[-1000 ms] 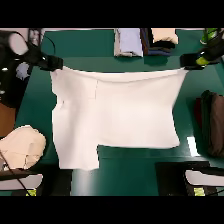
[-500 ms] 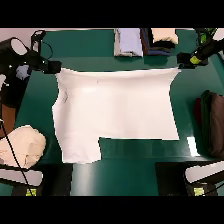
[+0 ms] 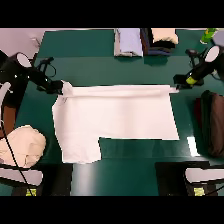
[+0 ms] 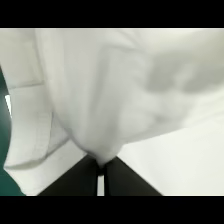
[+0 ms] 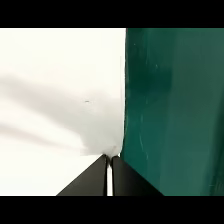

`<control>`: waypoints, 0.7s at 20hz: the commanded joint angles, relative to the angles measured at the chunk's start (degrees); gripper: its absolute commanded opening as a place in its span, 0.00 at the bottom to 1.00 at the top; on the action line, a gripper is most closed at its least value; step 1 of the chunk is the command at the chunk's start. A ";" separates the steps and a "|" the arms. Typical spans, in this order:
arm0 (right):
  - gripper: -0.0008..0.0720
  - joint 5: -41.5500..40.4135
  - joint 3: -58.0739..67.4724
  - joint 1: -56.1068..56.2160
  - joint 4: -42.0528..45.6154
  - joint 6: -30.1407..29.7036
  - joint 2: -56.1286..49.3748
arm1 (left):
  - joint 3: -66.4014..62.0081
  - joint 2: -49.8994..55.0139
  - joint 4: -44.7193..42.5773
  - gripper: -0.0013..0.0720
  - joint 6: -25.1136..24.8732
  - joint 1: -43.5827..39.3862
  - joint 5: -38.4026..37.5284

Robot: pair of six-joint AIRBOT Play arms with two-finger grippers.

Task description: Fold the shirts.

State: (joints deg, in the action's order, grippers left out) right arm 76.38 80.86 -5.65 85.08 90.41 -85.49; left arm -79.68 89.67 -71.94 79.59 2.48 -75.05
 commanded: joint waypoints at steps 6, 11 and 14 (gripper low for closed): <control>0.06 -5.64 -9.99 2.21 -3.04 -0.04 1.44 | 4.48 -0.04 0.42 0.49 2.47 0.07 -0.63; 0.48 -0.68 -6.27 2.93 -1.73 -0.07 3.63 | 4.66 -5.42 -0.87 0.48 3.10 0.07 -2.03; 0.48 -0.28 -12.55 0.94 1.07 -0.02 12.35 | 10.51 -16.76 -3.06 0.32 3.50 0.07 -0.92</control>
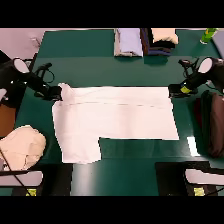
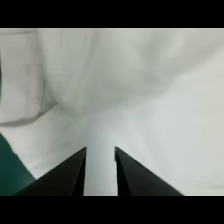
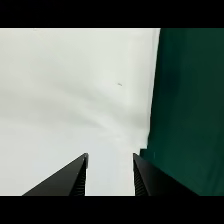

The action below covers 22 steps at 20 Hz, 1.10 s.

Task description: Fold the shirts.

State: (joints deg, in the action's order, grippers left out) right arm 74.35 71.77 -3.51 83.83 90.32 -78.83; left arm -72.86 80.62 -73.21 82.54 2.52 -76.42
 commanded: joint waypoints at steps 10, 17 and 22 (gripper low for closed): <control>0.71 2.89 -35.91 -8.00 0.66 0.26 23.17 | 29.20 -30.40 3.32 0.05 2.51 0.02 2.45; 0.67 -1.75 -41.38 -5.05 -3.32 1.33 23.93 | 29.81 -30.38 3.54 0.05 2.49 0.02 3.45; 0.35 -4.92 -41.38 0.09 -2.60 4.28 22.51 | 29.81 -30.38 2.91 0.05 2.43 0.02 1.97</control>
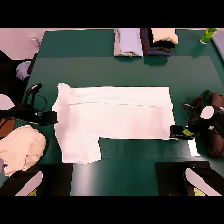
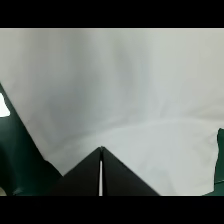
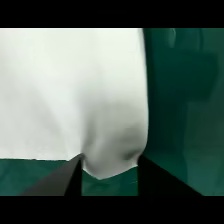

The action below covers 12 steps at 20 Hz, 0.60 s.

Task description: Fold the shirts.

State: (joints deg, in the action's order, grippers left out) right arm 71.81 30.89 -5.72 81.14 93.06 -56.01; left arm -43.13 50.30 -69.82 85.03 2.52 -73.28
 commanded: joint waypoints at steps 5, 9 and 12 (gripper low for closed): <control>0.04 -2.29 -0.50 2.36 1.40 1.57 4.13 | 0.52 -0.09 -3.41 0.05 0.02 0.02 -7.34; 0.04 -2.23 -0.50 2.36 1.38 1.55 3.80 | 7.04 -0.09 -2.91 0.05 1.14 0.02 -7.43; 0.04 -2.05 -0.50 2.38 1.22 1.55 0.66 | 12.48 -0.09 -1.77 0.47 3.63 0.02 -4.28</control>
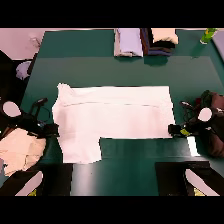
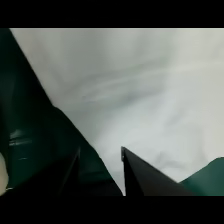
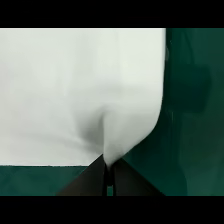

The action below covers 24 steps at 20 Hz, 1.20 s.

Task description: Fold the shirts.

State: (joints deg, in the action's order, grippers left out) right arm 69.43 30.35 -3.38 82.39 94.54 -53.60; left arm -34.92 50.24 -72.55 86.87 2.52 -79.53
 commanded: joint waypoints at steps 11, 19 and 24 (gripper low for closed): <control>0.04 -0.13 0.04 0.07 -0.11 0.07 1.33 | 9.77 0.15 2.84 0.47 1.16 0.02 9.14; 0.04 1.49 1.33 0.07 -0.13 0.02 2.60 | 7.45 0.04 2.01 0.04 -0.83 0.02 8.20; 0.04 9.90 8.11 0.07 0.33 -1.11 5.05 | -1.01 -5.68 0.17 0.04 -1.79 0.02 1.53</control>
State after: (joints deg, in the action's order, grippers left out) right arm 74.50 35.53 -3.31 82.48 94.24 -50.19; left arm -32.32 47.86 -71.37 85.67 2.52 -74.06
